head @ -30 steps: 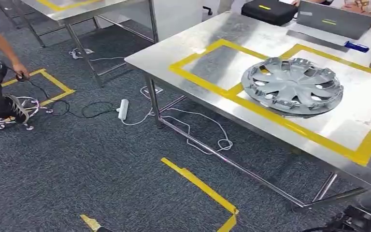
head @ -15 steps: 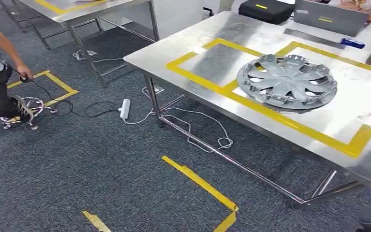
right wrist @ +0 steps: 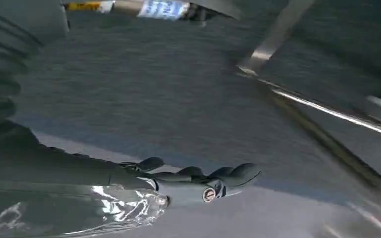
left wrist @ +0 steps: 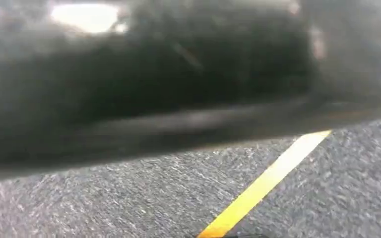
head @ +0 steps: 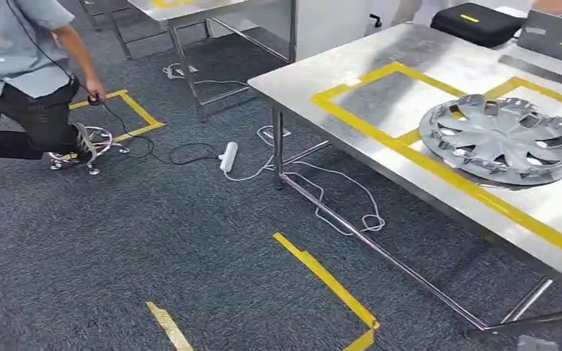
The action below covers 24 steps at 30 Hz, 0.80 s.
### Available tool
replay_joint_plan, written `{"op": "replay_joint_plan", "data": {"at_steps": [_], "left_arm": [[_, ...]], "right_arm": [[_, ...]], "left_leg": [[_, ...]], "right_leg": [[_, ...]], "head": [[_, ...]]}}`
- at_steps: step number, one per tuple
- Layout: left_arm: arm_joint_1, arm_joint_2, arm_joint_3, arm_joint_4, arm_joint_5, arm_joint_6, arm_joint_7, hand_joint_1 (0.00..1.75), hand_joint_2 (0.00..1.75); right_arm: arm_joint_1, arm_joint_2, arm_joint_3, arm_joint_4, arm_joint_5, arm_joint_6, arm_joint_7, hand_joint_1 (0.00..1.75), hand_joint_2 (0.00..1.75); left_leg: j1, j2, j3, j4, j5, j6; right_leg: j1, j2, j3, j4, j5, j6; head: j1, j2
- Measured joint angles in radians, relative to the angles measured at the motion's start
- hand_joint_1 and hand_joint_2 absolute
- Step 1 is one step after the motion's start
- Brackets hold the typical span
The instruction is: Take the parts from the cabinet and place them on the table.
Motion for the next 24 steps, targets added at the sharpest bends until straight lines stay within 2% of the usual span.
{"op": "replay_joint_plan", "data": {"at_steps": [2,4,5,6,7,9,10,11,12,13,14,15,16,17,18,19,20,21,22,23,24], "left_arm": [[-0.001,-0.006,0.010,-0.008,0.001,0.000,0.002,0.00,0.00],[0.007,-0.009,0.021,-0.012,-0.002,0.002,0.003,0.00,0.00],[0.010,-0.009,0.028,-0.016,-0.002,0.003,0.005,0.00,0.00],[0.012,-0.009,0.031,-0.019,-0.004,0.003,0.005,0.00,0.00],[0.011,-0.010,0.034,-0.021,-0.007,0.003,0.005,0.00,0.00],[0.010,-0.010,0.039,-0.027,-0.008,0.003,0.006,0.00,0.00],[0.011,-0.010,0.041,-0.028,-0.008,0.003,0.006,0.00,0.00],[0.013,-0.010,0.044,-0.029,-0.009,0.003,0.006,0.00,0.00],[0.015,-0.010,0.048,-0.030,-0.009,0.003,0.007,0.00,0.00],[0.018,-0.010,0.050,-0.032,-0.009,0.003,0.008,0.00,0.00],[0.018,-0.010,0.053,-0.035,-0.009,0.003,0.008,0.00,0.00],[0.017,-0.011,0.053,-0.037,-0.009,0.004,0.008,0.00,0.00],[0.012,-0.011,0.054,-0.037,-0.009,0.004,0.008,0.00,0.00],[0.010,-0.013,0.054,-0.040,-0.009,0.004,0.008,0.00,0.00],[0.011,-0.013,0.055,-0.040,-0.009,0.004,0.008,0.00,0.00],[0.015,-0.013,0.056,-0.041,-0.010,0.004,0.008,0.00,0.00],[0.017,-0.014,0.057,-0.041,-0.010,0.003,0.009,0.00,0.00],[0.018,-0.014,0.057,-0.042,-0.011,0.003,0.010,0.00,0.00],[0.017,-0.014,0.058,-0.043,-0.013,0.003,0.011,0.00,0.00],[0.015,-0.015,0.060,-0.043,-0.016,0.003,0.011,0.00,0.00],[0.014,-0.014,0.061,-0.043,-0.019,0.003,0.011,0.00,0.00]], "right_arm": [[0.004,0.002,0.000,0.074,0.035,0.019,0.059,0.00,1.75],[0.007,0.003,0.002,0.134,0.042,0.045,0.130,0.00,1.75],[0.008,0.004,0.007,0.157,0.045,0.055,0.154,0.00,1.75],[0.010,0.004,0.011,0.175,0.046,0.063,0.170,0.00,1.75],[0.014,0.004,0.016,0.195,0.045,0.072,0.187,0.00,1.75],[0.018,0.004,0.024,0.226,0.042,0.077,0.201,0.00,1.75],[0.017,0.004,0.025,0.236,0.041,0.078,0.204,0.00,1.75],[0.016,0.004,0.026,0.244,0.041,0.080,0.206,0.00,1.75],[0.015,0.004,0.028,0.254,0.041,0.083,0.207,0.00,1.75],[0.015,0.004,0.032,0.261,0.041,0.083,0.209,0.00,1.75],[0.015,0.004,0.034,0.267,0.041,0.084,0.209,0.00,1.75],[0.014,0.004,0.035,0.271,0.041,0.084,0.209,0.00,1.75],[0.015,0.004,0.035,0.273,0.040,0.084,0.209,0.00,1.75],[0.015,0.004,0.035,0.277,0.040,0.085,0.209,0.00,1.75],[0.014,0.004,0.036,0.279,0.041,0.088,0.214,0.00,1.75],[0.012,0.004,0.037,0.281,0.043,0.098,0.220,0.00,1.75],[0.012,0.004,0.041,0.282,0.045,0.106,0.223,0.00,1.75],[0.011,0.004,0.045,0.286,0.046,0.115,0.225,0.00,1.75],[0.011,0.004,0.051,0.291,0.048,0.121,0.225,0.00,1.75],[0.010,0.004,0.053,0.301,0.044,0.117,0.229,0.00,1.75],[0.007,0.004,0.060,0.316,0.039,0.105,0.233,0.00,1.75]], "left_leg": [[0.005,-0.022,-0.012,0.003,0.006,-0.010],[0.007,-0.043,-0.017,0.000,0.015,-0.024],[0.007,-0.025,-0.019,0.011,0.003,-0.024],[0.004,0.019,-0.033,0.039,-0.023,-0.031],[0.007,0.041,-0.061,0.097,-0.063,-0.040],[0.013,0.058,-0.131,0.254,-0.138,-0.052],[0.016,0.059,-0.154,0.305,-0.151,-0.056],[0.019,0.060,-0.154,0.310,-0.142,-0.060],[0.022,0.063,-0.131,0.271,-0.108,-0.062],[0.023,0.069,-0.088,0.194,-0.064,-0.063],[0.024,0.085,-0.034,0.097,-0.020,-0.062],[0.022,0.140,0.010,0.018,-0.004,-0.061],[0.011,0.154,0.016,-0.003,-0.014,-0.051],[0.013,0.141,0.013,0.000,-0.013,-0.036],[0.011,0.134,0.010,0.000,-0.015,-0.032],[0.007,0.123,0.010,0.000,-0.014,-0.024],[0.010,0.113,0.010,-0.006,-0.008,-0.015],[0.013,0.105,0.010,-0.008,-0.003,-0.008],[0.014,0.096,0.007,-0.008,-0.001,-0.001],[0.013,0.085,0.003,-0.008,0.000,0.003],[0.011,0.073,0.000,-0.007,0.002,0.005]], "right_leg": [[0.002,-0.017,0.011,-0.016,0.000,0.002],[0.003,-0.034,0.012,-0.023,0.008,-0.002],[-0.007,-0.050,0.018,-0.036,0.016,-0.005],[-0.005,-0.060,0.020,-0.039,0.017,-0.007],[-0.005,-0.076,0.020,-0.039,0.016,-0.012],[-0.004,-0.108,0.018,-0.038,0.016,-0.013],[-0.005,-0.121,0.017,-0.038,0.015,-0.012],[-0.005,-0.133,0.016,-0.038,0.015,-0.012],[-0.005,-0.145,0.016,-0.037,0.014,-0.011],[-0.006,-0.155,0.017,-0.036,0.012,-0.009],[-0.006,-0.164,0.020,-0.036,0.010,-0.005],[-0.002,-0.172,0.024,-0.034,0.007,0.000],[0.006,-0.180,0.017,-0.028,0.001,0.008],[0.006,-0.188,0.015,-0.029,-0.001,0.011],[0.005,-0.197,0.018,-0.030,-0.003,0.015],[0.003,-0.208,0.033,-0.032,-0.002,0.018],[0.001,-0.214,0.033,-0.030,-0.005,0.024],[-0.003,-0.169,0.021,-0.013,-0.025,0.033],[-0.006,-0.125,-0.004,0.041,-0.066,0.034],[-0.006,-0.108,-0.039,0.122,-0.109,0.034],[-0.006,-0.100,-0.079,0.210,-0.147,0.035]], "head": [[0.003,0.000],[0.003,0.000],[0.002,0.000],[0.001,0.000],[-0.007,0.000],[-0.006,0.000],[-0.006,0.000],[-0.006,0.000],[-0.007,0.000],[-0.006,0.000],[-0.007,0.000],[-0.007,0.000],[-0.010,0.000],[-0.004,0.000],[-0.003,0.000],[-0.003,0.000],[-0.005,0.000],[-0.002,0.000],[0.000,0.000],[0.000,0.000],[0.000,0.000]]}}
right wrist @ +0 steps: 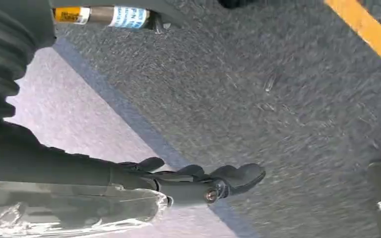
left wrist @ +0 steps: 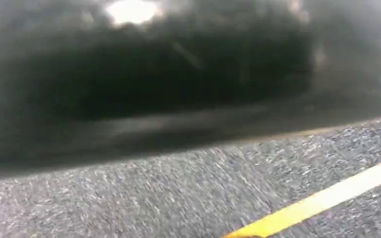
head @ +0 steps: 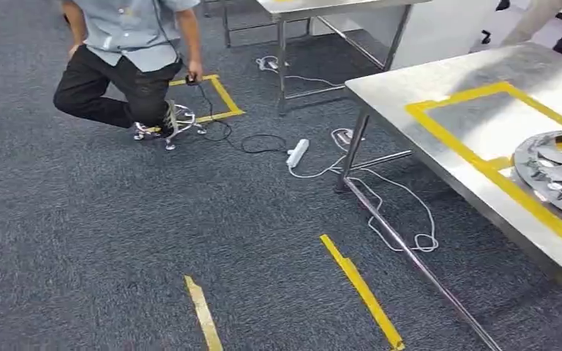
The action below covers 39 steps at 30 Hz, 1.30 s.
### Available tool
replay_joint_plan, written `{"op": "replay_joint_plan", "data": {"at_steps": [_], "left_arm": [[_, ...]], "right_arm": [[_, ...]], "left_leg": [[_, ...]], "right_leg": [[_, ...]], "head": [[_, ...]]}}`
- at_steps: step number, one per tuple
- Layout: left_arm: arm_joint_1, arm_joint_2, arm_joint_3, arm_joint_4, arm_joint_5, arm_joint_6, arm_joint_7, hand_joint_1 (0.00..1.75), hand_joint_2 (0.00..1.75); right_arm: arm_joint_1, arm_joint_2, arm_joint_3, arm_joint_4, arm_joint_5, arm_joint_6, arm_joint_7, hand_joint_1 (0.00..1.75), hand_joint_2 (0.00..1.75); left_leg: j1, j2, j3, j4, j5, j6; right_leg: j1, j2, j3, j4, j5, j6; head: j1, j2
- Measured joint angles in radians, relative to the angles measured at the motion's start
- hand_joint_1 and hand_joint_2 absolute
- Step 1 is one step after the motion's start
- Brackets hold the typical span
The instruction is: Take the parts from the cabinet and place them on the table.
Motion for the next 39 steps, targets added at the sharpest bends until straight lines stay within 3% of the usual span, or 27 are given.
{"op": "replay_joint_plan", "data": {"at_steps": [1,2,3,5,6,7,10,11,13,16,17,18,20,21,22,26,27,28,29,31,32,33,35,36,37,38,39], "left_arm": [[0.000,0.000,0.001,0.000,-0.001,-0.001,0.000,0.00,0.00],[0.001,0.001,0.002,0.000,-0.002,-0.003,0.000,0.00,0.00],[0.001,0.002,0.006,0.000,-0.003,-0.003,0.001,0.00,0.00],[0.001,0.002,0.012,0.000,-0.007,-0.007,0.002,0.00,0.00],[0.000,0.002,0.014,0.000,-0.011,-0.007,0.002,0.00,0.00],[-0.002,0.001,0.017,0.000,-0.013,-0.011,0.002,0.00,0.00],[0.002,0.002,0.023,-0.002,-0.023,-0.016,0.002,0.00,0.00],[0.005,0.002,0.027,-0.002,-0.024,-0.018,0.002,0.00,0.00],[0.006,0.002,0.033,-0.002,-0.030,-0.021,0.002,0.00,0.00],[0.000,0.001,0.041,-0.005,-0.036,-0.022,0.002,0.00,0.00],[0.002,0.001,0.043,-0.006,-0.040,-0.022,0.002,0.00,0.00],[0.005,0.001,0.044,-0.006,-0.042,-0.022,0.002,0.00,0.00],[0.011,0.001,0.046,-0.010,-0.046,-0.023,0.002,0.00,0.00],[0.012,0.000,0.048,-0.015,-0.053,-0.027,0.003,0.00,0.00],[0.011,-0.001,0.051,-0.021,-0.058,-0.033,0.004,0.00,0.00],[0.018,-0.011,0.072,-0.044,-0.084,-0.051,0.008,0.00,0.00],[0.021,-0.013,0.076,-0.050,-0.087,-0.054,0.008,0.00,0.00],[0.024,-0.016,0.081,-0.054,-0.088,-0.056,0.009,0.00,0.00],[0.023,-0.019,0.084,-0.058,-0.091,-0.057,0.009,0.00,0.00],[0.020,-0.024,0.092,-0.064,-0.098,-0.060,0.009,0.00,0.00],[0.020,-0.025,0.095,-0.068,-0.099,-0.060,0.008,0.00,0.00],[0.021,-0.026,0.098,-0.069,-0.102,-0.060,0.008,0.00,0.00],[0.022,-0.028,0.101,-0.071,-0.105,-0.062,0.008,0.00,0.00],[0.022,-0.030,0.103,-0.073,-0.105,-0.064,0.008,0.00,0.00],[0.021,-0.031,0.106,-0.074,-0.105,-0.068,0.006,0.00,0.00],[0.018,-0.031,0.111,-0.074,-0.105,-0.074,0.005,0.00,0.00],[0.018,-0.032,0.113,-0.075,-0.105,-0.080,0.002,0.00,0.00]], "right_arm": [[-0.002,0.000,0.010,0.017,-0.003,-0.017,0.003,0.00,1.75],[-0.004,0.000,0.022,0.031,-0.006,-0.029,0.006,0.00,1.75],[-0.007,0.000,0.035,0.045,-0.008,-0.034,0.005,0.00,1.75],[-0.020,0.000,0.048,0.065,-0.004,-0.034,0.002,0.00,1.75],[-0.022,0.000,0.050,0.072,0.002,-0.029,-0.002,0.00,1.75],[-0.022,0.000,0.052,0.082,0.010,-0.018,-0.003,0.00,1.75],[-0.032,0.000,0.052,0.100,0.020,0.000,-0.010,0.00,1.75],[-0.035,0.000,0.051,0.103,0.024,0.001,-0.013,0.00,1.75],[-0.041,0.001,0.051,0.114,0.030,0.008,-0.023,0.00,1.75],[-0.049,0.001,0.045,0.142,0.041,0.019,-0.036,0.00,1.75],[-0.055,0.001,0.042,0.151,0.045,0.022,-0.040,0.00,1.75],[-0.062,0.001,0.039,0.157,0.048,0.025,-0.042,0.00,1.75],[-0.073,0.001,0.032,0.173,0.050,0.029,-0.045,0.00,1.75],[-0.076,0.001,0.029,0.177,0.051,0.030,-0.045,0.00,1.75],[-0.077,0.001,0.028,0.183,0.051,0.032,-0.042,0.00,1.75],[-0.083,0.001,0.023,0.192,0.043,0.032,-0.018,0.00,1.75],[-0.086,0.001,0.023,0.192,0.041,0.032,-0.014,0.00,1.75],[-0.086,0.001,0.023,0.193,0.040,0.032,-0.011,0.00,1.75],[-0.086,0.001,0.023,0.195,0.039,0.032,-0.011,0.00,1.75],[-0.084,0.001,0.022,0.201,0.039,0.033,-0.005,0.00,1.75],[-0.082,0.001,0.022,0.204,0.038,0.033,-0.003,0.00,1.75],[-0.082,0.001,0.022,0.206,0.038,0.033,-0.002,0.00,1.75],[-0.082,0.000,0.021,0.207,0.038,0.033,-0.001,0.00,1.75],[-0.082,0.000,0.021,0.207,0.038,0.033,-0.001,0.00,1.75],[-0.081,0.000,0.021,0.207,0.038,0.035,-0.001,0.00,1.75],[-0.080,0.001,0.022,0.207,0.038,0.038,0.000,0.00,1.75],[-0.079,0.001,0.022,0.207,0.038,0.041,0.001,0.00,1.75]], "left_leg": [[-0.002,-0.013,-0.002,0.001,0.001,0.001],[-0.003,-0.026,-0.002,0.001,0.001,0.002],[-0.004,-0.039,-0.001,0.001,0.001,0.002],[-0.004,-0.068,0.004,0.002,0.001,0.001],[-0.004,-0.080,0.006,0.002,0.001,0.000],[-0.010,-0.091,0.002,0.007,-0.001,-0.005],[0.001,-0.123,-0.015,0.007,0.010,-0.027],[0.000,-0.134,-0.019,0.007,0.014,-0.033],[-0.004,-0.045,-0.038,0.057,-0.031,-0.040],[0.002,-0.016,-0.135,0.267,-0.134,-0.054],[0.005,-0.015,-0.150,0.302,-0.137,-0.057],[0.008,-0.013,-0.140,0.287,-0.115,-0.059],[0.009,0.001,-0.073,0.164,-0.038,-0.057],[0.008,0.026,-0.026,0.082,-0.001,-0.054],[-0.002,0.074,0.004,0.031,-0.008,-0.050],[-0.008,0.044,-0.001,0.014,-0.013,-0.025],[0.001,0.034,0.005,0.003,-0.006,-0.015],[0.001,0.028,0.005,0.004,-0.004,-0.011],[0.001,0.017,0.002,0.004,-0.002,-0.007],[0.000,-0.008,-0.003,0.004,0.000,-0.002],[0.000,-0.022,-0.003,0.004,0.000,-0.002],[0.000,-0.035,-0.002,0.005,0.000,-0.002],[0.000,-0.063,0.002,0.006,-0.001,-0.003],[0.001,-0.076,0.005,0.007,-0.002,-0.004],[0.001,-0.086,0.004,0.007,-0.003,-0.007],[-0.006,-0.102,-0.001,0.020,-0.006,-0.014],[-0.004,-0.109,-0.008,0.018,-0.003,-0.020]], "right_leg": [[0.000,0.003,-0.036,0.072,-0.022,-0.001],[0.000,0.004,-0.051,0.096,-0.016,-0.002],[0.000,0.005,-0.041,0.070,0.015,-0.005],[0.000,0.021,0.031,-0.095,0.119,-0.013],[-0.001,0.057,0.067,-0.177,0.159,-0.017],[-0.004,0.102,0.077,-0.206,0.152,-0.019],[0.000,0.079,0.092,-0.222,0.144,-0.021],[-0.002,0.068,0.093,-0.229,0.150,-0.028],[-0.006,0.039,0.100,-0.240,0.156,-0.035],[-0.002,-0.013,0.100,-0.239,0.152,-0.042],[-0.001,-0.030,0.100,-0.238,0.151,-0.042],[-0.001,-0.042,0.100,-0.238,0.149,-0.042],[-0.001,-0.062,0.105,-0.237,0.145,-0.039],[-0.001,-0.073,0.110,-0.237,0.141,-0.036],[0.005,-0.084,0.108,-0.236,0.137,-0.030],[0.010,-0.128,0.127,-0.235,0.125,-0.013],[0.008,-0.121,0.117,-0.229,0.114,-0.006],[0.005,-0.062,0.106,-0.196,0.088,-0.001],[0.002,-0.024,0.075,-0.128,0.048,0.000],[0.002,0.002,-0.010,0.044,-0.022,0.002],[0.002,0.004,-0.041,0.098,-0.032,0.002],[0.001,0.005,-0.049,0.099,-0.013,0.002],[0.000,0.010,-0.004,-0.025,0.082,-0.001],[-0.003,0.029,0.034,-0.114,0.132,-0.003],[-0.009,0.080,0.061,-0.185,0.159,-0.003],[-0.013,0.093,0.077,-0.216,0.149,-0.004],[-0.009,0.084,0.078,-0.211,0.143,-0.007]], "head": [[0.000,0.000],[0.000,0.000],[-0.001,0.000],[-0.001,0.000],[0.000,0.000],[-0.002,0.000],[-0.001,0.000],[-0.002,0.000],[-0.008,0.000],[-0.010,0.000],[-0.010,0.000],[-0.010,0.000],[-0.011,0.000],[-0.011,0.000],[-0.010,0.000],[-0.006,0.000],[-0.010,0.000],[0.001,0.000],[0.004,0.000],[0.004,0.000],[0.005,0.000],[0.005,0.000],[0.005,0.000],[0.005,0.000],[0.007,0.000],[0.005,0.000],[0.003,0.000]]}}
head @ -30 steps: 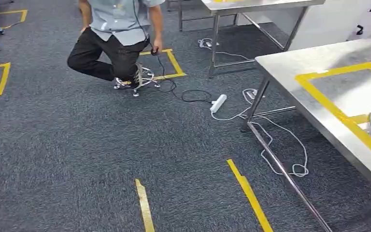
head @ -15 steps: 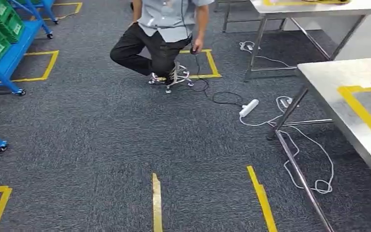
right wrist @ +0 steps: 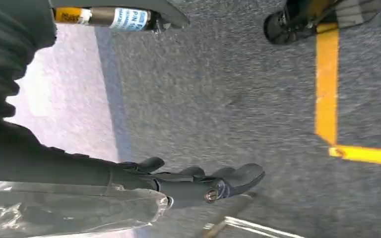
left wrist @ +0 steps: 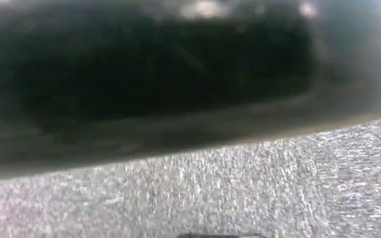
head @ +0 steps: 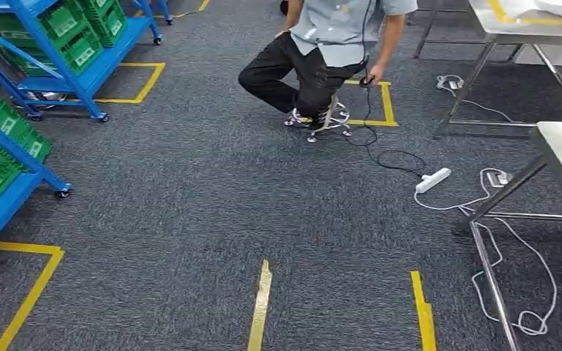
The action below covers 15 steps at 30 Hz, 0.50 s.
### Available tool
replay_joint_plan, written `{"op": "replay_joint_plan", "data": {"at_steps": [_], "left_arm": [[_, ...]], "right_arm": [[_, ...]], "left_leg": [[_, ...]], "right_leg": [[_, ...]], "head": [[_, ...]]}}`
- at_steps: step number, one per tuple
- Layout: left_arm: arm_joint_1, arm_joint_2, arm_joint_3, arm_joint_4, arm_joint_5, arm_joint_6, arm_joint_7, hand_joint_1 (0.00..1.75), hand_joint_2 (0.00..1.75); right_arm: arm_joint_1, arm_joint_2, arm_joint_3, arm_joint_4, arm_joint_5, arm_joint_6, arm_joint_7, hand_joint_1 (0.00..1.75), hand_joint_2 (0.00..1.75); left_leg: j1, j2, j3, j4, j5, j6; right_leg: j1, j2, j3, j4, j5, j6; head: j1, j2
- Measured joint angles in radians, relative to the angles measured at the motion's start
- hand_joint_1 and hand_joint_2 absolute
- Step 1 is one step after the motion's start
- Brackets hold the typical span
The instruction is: Take the parts from the cabinet and place them on the table.
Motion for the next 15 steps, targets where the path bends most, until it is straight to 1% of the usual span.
{"op": "replay_joint_plan", "data": {"at_steps": [1,2,3,4,5,6,7,8,9,10,11,12,13,14,15], "left_arm": [[0.003,0.000,0.003,-0.001,0.000,-0.004,-0.002,0.00,0.00],[0.006,0.000,0.006,-0.001,0.000,-0.006,-0.002,0.00,0.00],[0.008,0.000,0.008,-0.002,-0.001,-0.008,-0.003,0.00,0.00],[0.009,0.000,0.009,-0.002,0.000,-0.009,-0.003,0.00,0.00],[0.007,0.000,0.010,-0.002,0.000,-0.010,-0.003,0.00,0.00],[0.004,0.000,0.010,-0.002,-0.001,-0.011,-0.003,0.00,0.00],[0.003,0.000,0.010,-0.002,0.000,-0.011,-0.003,0.00,0.00],[0.003,0.000,0.010,-0.002,-0.001,-0.011,-0.003,0.00,0.00],[0.005,0.000,0.011,-0.002,-0.001,-0.014,-0.004,0.00,0.00],[0.007,0.000,0.011,-0.002,-0.002,-0.014,-0.005,0.00,0.00],[0.009,0.000,0.012,-0.002,-0.002,-0.015,-0.006,0.00,0.00],[0.009,0.000,0.013,-0.002,-0.003,-0.015,-0.007,0.00,0.00],[0.008,0.000,0.014,-0.002,-0.007,-0.016,-0.010,0.00,0.00],[0.004,0.000,0.016,-0.002,-0.011,-0.018,-0.013,0.00,0.00],[-0.002,0.000,0.020,-0.003,-0.015,-0.022,-0.019,0.00,0.00]], "right_arm": [[-0.001,0.000,0.000,0.000,0.000,0.001,0.001,0.00,1.75],[-0.002,0.000,0.000,0.000,0.000,0.002,0.003,0.00,1.75],[0.000,0.000,-0.001,-0.001,0.000,0.002,0.004,0.00,1.75],[0.001,0.000,-0.001,-0.001,0.000,0.002,0.004,0.00,1.75],[0.003,0.000,-0.001,-0.001,0.000,0.003,0.003,0.00,1.75],[0.005,0.000,-0.001,-0.001,0.000,0.003,0.003,0.00,1.75],[0.008,0.000,-0.002,-0.001,0.000,0.003,0.004,0.00,1.75],[0.009,0.000,-0.003,-0.001,0.000,0.003,0.004,0.00,1.75],[0.009,0.000,-0.004,-0.001,0.000,0.003,0.004,0.00,1.75],[0.008,0.000,-0.004,-0.001,0.000,0.004,0.004,0.00,1.75],[0.008,0.000,-0.003,-0.001,0.000,0.005,0.004,0.00,1.75],[0.008,0.000,-0.003,-0.001,0.000,0.005,0.005,0.00,1.75],[0.009,0.000,-0.003,-0.001,-0.001,0.006,0.006,0.00,1.75],[0.010,0.000,-0.003,-0.001,-0.002,0.006,0.006,0.00,1.75],[0.010,0.000,-0.003,-0.001,-0.002,0.008,0.007,0.00,1.75]], "left_leg": [[0.003,-0.008,-0.005,0.000,0.003,-0.006],[0.006,-0.019,-0.007,-0.001,0.006,-0.012],[0.006,-0.022,-0.010,0.004,0.001,-0.016],[0.002,0.036,-0.018,0.027,-0.021,-0.020],[0.001,0.072,-0.044,0.084,-0.061,-0.025],[0.003,0.087,-0.078,0.160,-0.103,-0.030],[0.004,0.093,-0.118,0.247,-0.141,-0.033],[0.006,0.095,-0.144,0.306,-0.159,-0.036],[0.008,0.096,-0.146,0.316,-0.151,-0.037],[0.009,0.098,-0.129,0.285,-0.121,-0.037],[0.009,0.104,-0.088,0.209,-0.074,-0.035],[0.008,0.118,-0.040,0.120,-0.031,-0.031],[0.003,0.172,0.002,0.043,-0.002,-0.023],[-0.008,0.199,0.014,0.011,-0.015,-0.021],[-0.007,0.191,0.014,0.005,-0.020,-0.011]], "right_leg": [[0.002,-0.008,0.004,0.002,0.000,-0.004],[0.004,-0.016,0.004,0.002,0.002,-0.008],[-0.002,-0.031,0.006,-0.007,0.008,-0.017],[-0.001,-0.044,0.009,-0.009,0.009,-0.021],[0.001,-0.057,0.009,-0.009,0.008,-0.028],[0.003,-0.074,0.008,-0.009,0.006,-0.031],[0.004,-0.093,0.008,-0.009,0.005,-0.032],[0.005,-0.108,0.007,-0.009,0.004,-0.033],[0.005,-0.123,0.007,-0.009,0.003,-0.033],[0.005,-0.134,0.008,-0.009,0.002,-0.032],[0.005,-0.145,0.012,-0.009,0.000,-0.031],[0.005,-0.157,0.017,-0.009,-0.003,-0.029],[0.006,-0.164,0.020,-0.009,-0.006,-0.026],[0.015,-0.175,0.013,-0.004,-0.013,-0.019],[0.016,-0.186,0.016,-0.004,-0.013,-0.015]], "head": [[0.003,0.000],[0.001,0.000],[0.002,0.000],[0.000,0.000],[-0.006,0.000],[-0.006,0.000],[-0.005,0.000],[-0.005,0.000],[-0.006,0.000],[-0.006,0.000],[-0.006,0.000],[-0.006,0.000],[-0.006,0.000],[-0.008,0.000],[-0.006,0.000]]}}
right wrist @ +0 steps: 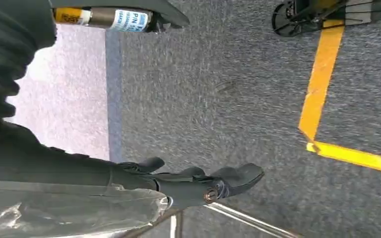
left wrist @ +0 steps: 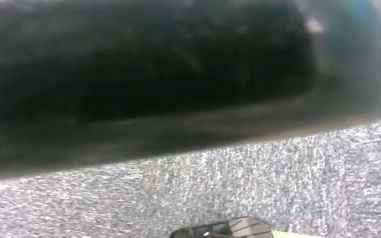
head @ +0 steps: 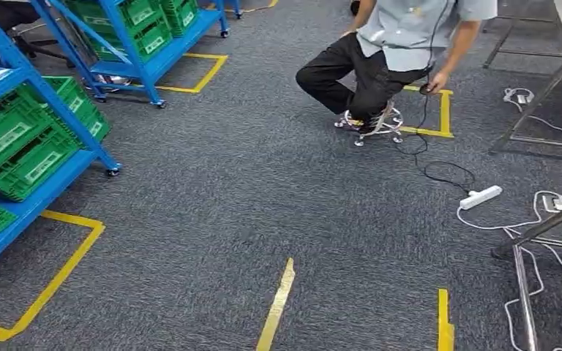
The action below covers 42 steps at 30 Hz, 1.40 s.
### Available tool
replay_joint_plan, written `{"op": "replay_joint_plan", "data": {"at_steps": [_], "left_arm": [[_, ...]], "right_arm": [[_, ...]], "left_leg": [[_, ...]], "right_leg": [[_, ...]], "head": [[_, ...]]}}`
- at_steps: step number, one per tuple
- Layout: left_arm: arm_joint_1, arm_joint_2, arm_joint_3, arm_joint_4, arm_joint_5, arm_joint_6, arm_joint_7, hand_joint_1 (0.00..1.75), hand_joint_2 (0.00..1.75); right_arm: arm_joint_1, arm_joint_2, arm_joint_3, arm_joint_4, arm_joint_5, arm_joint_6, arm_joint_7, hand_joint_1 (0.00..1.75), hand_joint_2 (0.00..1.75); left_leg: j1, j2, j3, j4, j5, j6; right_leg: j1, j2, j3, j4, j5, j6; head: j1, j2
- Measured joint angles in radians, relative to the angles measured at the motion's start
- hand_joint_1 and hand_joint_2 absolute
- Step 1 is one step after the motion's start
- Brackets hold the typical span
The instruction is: Take the parts from the cabinet and place them on the table.
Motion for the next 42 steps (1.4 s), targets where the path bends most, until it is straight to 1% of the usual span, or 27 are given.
{"op": "replay_joint_plan", "data": {"at_steps": [3,5,6,8,9,10,12,13,14,18,19,20,21,23,24,26,28,29,30,33,34,35,36,38,39,40,42], "left_arm": [[0.007,0.002,0.011,0.000,-0.007,-0.011,-0.011,0.00,0.00],[0.008,0.003,0.013,0.000,-0.011,-0.016,-0.018,0.00,0.00],[0.004,0.003,0.013,0.000,-0.014,-0.018,-0.020,0.00,0.00],[0.000,0.003,0.015,0.000,-0.014,-0.021,-0.020,0.00,0.00],[0.002,0.003,0.016,0.000,-0.014,-0.021,-0.020,0.00,0.00],[0.003,0.003,0.017,0.000,-0.014,-0.021,-0.020,0.00,0.00],[0.003,0.003,0.019,0.000,-0.016,-0.026,-0.025,0.00,0.00],[0.002,0.003,0.021,0.000,-0.017,-0.029,-0.030,0.00,0.00],[0.000,0.003,0.023,0.000,-0.017,-0.031,-0.033,0.00,0.00],[0.003,0.006,0.034,0.000,-0.025,-0.038,-0.041,0.00,0.00],[0.004,0.008,0.035,0.000,-0.028,-0.040,-0.041,0.00,0.00],[0.004,0.008,0.036,0.000,-0.029,-0.041,-0.044,0.00,0.00],[0.000,0.008,0.036,0.000,-0.032,-0.042,-0.046,0.00,0.00],[-0.003,0.008,0.037,0.000,-0.037,-0.042,-0.050,0.00,0.00],[-0.003,0.008,0.037,0.000,-0.038,-0.043,-0.051,0.00,0.00],[0.000,0.010,0.039,0.000,-0.041,-0.045,-0.053,0.00,0.00],[0.000,0.014,0.042,0.000,-0.044,-0.045,-0.056,0.00,0.00],[-0.002,0.016,0.043,0.000,-0.047,-0.045,-0.058,0.00,0.00],[-0.006,0.018,0.045,0.000,-0.050,-0.045,-0.060,0.00,0.00],[-0.004,0.019,0.056,0.004,-0.059,-0.043,-0.065,0.00,0.00],[-0.003,0.020,0.058,0.005,-0.060,-0.042,-0.066,0.00,0.00],[-0.002,0.021,0.060,0.006,-0.060,-0.042,-0.067,0.00,0.00],[-0.006,0.021,0.061,0.006,-0.061,-0.041,-0.067,0.00,0.00],[-0.011,0.021,0.061,0.008,-0.061,-0.041,-0.068,0.00,0.00],[-0.011,0.021,0.062,0.009,-0.062,-0.041,-0.068,0.00,0.00],[-0.010,0.021,0.062,0.010,-0.062,-0.041,-0.068,0.00,0.00],[-0.009,0.021,0.063,0.013,-0.064,-0.041,-0.068,0.00,0.00]], "right_arm": [[-0.003,0.000,0.002,-0.003,-0.001,0.004,0.000,0.00,1.75],[-0.001,0.000,0.004,-0.006,-0.001,0.006,0.000,0.00,1.75],[0.000,0.000,0.004,-0.006,-0.002,0.006,0.000,0.00,1.75],[0.003,0.000,0.004,-0.006,-0.002,0.007,0.004,0.00,1.75],[0.004,0.000,0.004,-0.006,-0.002,0.007,0.004,0.00,1.75],[0.004,0.000,0.004,-0.006,-0.002,0.007,0.004,0.00,1.75],[0.004,0.000,0.003,-0.006,-0.002,0.009,0.006,0.00,1.75],[0.005,0.000,0.003,-0.008,-0.002,0.011,0.006,0.00,1.75],[0.006,0.000,0.003,-0.008,-0.002,0.014,0.006,0.00,1.75],[0.005,0.000,0.003,-0.010,0.003,0.024,0.006,0.00,1.75],[0.004,0.000,0.002,-0.011,0.007,0.025,0.004,0.00,1.75],[0.004,0.000,0.001,-0.011,0.009,0.026,0.000,0.00,1.75],[0.006,0.000,0.001,-0.011,0.010,0.030,-0.001,0.00,1.75],[0.007,0.000,0.000,-0.011,0.011,0.033,-0.002,0.00,1.75],[0.007,0.000,-0.001,-0.011,0.012,0.034,-0.002,0.00,1.75],[0.005,0.000,-0.002,-0.011,0.015,0.041,-0.002,0.00,1.75],[0.004,0.000,-0.002,-0.011,0.021,0.045,-0.003,0.00,1.75],[0.004,0.000,-0.002,-0.011,0.024,0.047,-0.004,0.00,1.75],[0.004,0.000,-0.002,-0.011,0.026,0.050,-0.005,0.00,1.75],[-0.001,0.000,-0.002,-0.011,0.030,0.058,-0.008,0.00,1.75],[-0.003,0.000,-0.002,-0.013,0.032,0.059,-0.008,0.00,1.75],[-0.002,0.000,-0.002,-0.013,0.032,0.059,-0.010,0.00,1.75],[-0.001,0.000,-0.001,-0.013,0.032,0.060,-0.010,0.00,1.75],[0.001,0.000,-0.002,-0.012,0.032,0.061,-0.008,0.00,1.75],[0.003,0.000,-0.003,-0.012,0.032,0.061,-0.008,0.00,1.75],[0.002,0.000,-0.003,-0.012,0.032,0.061,-0.008,0.00,1.75],[0.002,0.000,-0.003,-0.012,0.034,0.061,-0.008,0.00,1.75]], "left_leg": [[0.001,-0.035,-0.003,-0.011,0.008,0.015],[0.008,-0.055,-0.001,-0.016,0.014,0.026],[0.009,-0.068,-0.003,-0.016,0.015,0.029],[0.008,-0.094,-0.005,-0.016,0.016,0.031],[0.007,-0.107,-0.004,-0.016,0.016,0.031],[0.007,-0.121,-0.002,-0.015,0.016,0.031],[0.009,-0.150,0.004,-0.015,0.015,0.029],[0.010,-0.162,0.005,-0.014,0.014,0.025],[0.004,-0.172,0.003,-0.009,0.012,0.018],[0.012,-0.213,-0.017,-0.005,0.021,-0.004],[0.013,-0.196,-0.018,0.005,0.009,-0.006],[0.009,-0.143,-0.035,0.041,-0.021,-0.013],[0.010,-0.118,-0.066,0.106,-0.060,-0.017],[0.013,-0.098,-0.140,0.265,-0.130,-0.023],[0.015,-0.095,-0.160,0.308,-0.135,-0.025],[0.016,-0.091,-0.126,0.248,-0.076,-0.023],[0.013,-0.064,-0.042,0.086,0.010,-0.013],[0.003,-0.006,-0.012,0.027,0.019,-0.003],[-0.003,-0.002,-0.002,0.004,0.008,0.005],[-0.003,-0.032,-0.012,0.000,0.005,0.012],[0.008,-0.042,-0.002,-0.012,0.012,0.021],[0.010,-0.051,-0.001,-0.013,0.013,0.023],[0.010,-0.063,-0.003,-0.012,0.014,0.028],[0.010,-0.089,-0.005,-0.012,0.014,0.031],[0.009,-0.102,-0.005,-0.012,0.014,0.031],[0.010,-0.115,-0.002,-0.012,0.013,0.031],[0.011,-0.143,0.004,-0.011,0.013,0.029]], "right_leg": [[-0.001,-0.032,0.014,-0.006,-0.003,0.013],[-0.009,0.076,-0.020,0.060,-0.051,0.021],[-0.011,0.096,-0.056,0.137,-0.090,0.023],[-0.012,0.106,-0.135,0.295,-0.148,0.026],[-0.012,0.106,-0.154,0.322,-0.144,0.027],[-0.012,0.107,-0.149,0.300,-0.115,0.026],[-0.015,0.119,-0.081,0.144,-0.013,0.025],[-0.019,0.153,-0.041,0.054,0.031,0.024],[-0.022,0.198,-0.027,0.021,0.020,0.024],[-0.019,0.164,-0.013,0.004,0.018,0.008],[-0.023,0.147,-0.010,-0.001,0.021,0.002],[-0.022,0.138,-0.008,-0.004,0.020,-0.004],[-0.021,0.122,-0.008,-0.004,0.019,-0.007],[-0.018,0.088,-0.008,-0.003,0.016,-0.012],[-0.017,0.072,-0.008,-0.003,0.015,-0.012],[-0.016,0.049,-0.003,-0.003,0.011,-0.012],[-0.015,0.029,0.007,-0.003,0.005,-0.009],[-0.012,0.019,0.000,-0.003,0.001,-0.006],[-0.006,0.010,0.010,0.001,-0.005,0.002],[-0.003,-0.026,0.018,-0.004,-0.006,0.011],[-0.006,-0.009,0.011,0.000,-0.017,0.021],[-0.009,0.054,0.003,0.027,-0.036,0.025],[-0.012,0.088,-0.026,0.092,-0.070,0.026],[-0.013,0.105,-0.116,0.268,-0.143,0.031],[-0.013,0.106,-0.146,0.319,-0.150,0.033],[-0.013,0.106,-0.152,0.317,-0.130,0.033],[-0.016,0.110,-0.102,0.190,-0.037,0.032]], "head": [[0.000,0.000],[0.007,0.000],[0.010,0.000],[0.010,0.000],[0.010,0.000],[0.010,0.000],[0.010,0.000],[0.010,0.000],[0.010,0.000],[0.008,0.000],[0.009,0.000],[0.003,0.000],[-0.002,0.000],[-0.001,0.000],[-0.001,0.000],[-0.001,0.000],[-0.001,0.000],[-0.001,0.000],[-0.003,0.000],[-0.003,0.000],[-0.003,0.000],[0.004,0.000],[0.005,0.000],[0.005,0.000],[0.006,0.000],[0.005,0.000],[0.005,0.000]]}}
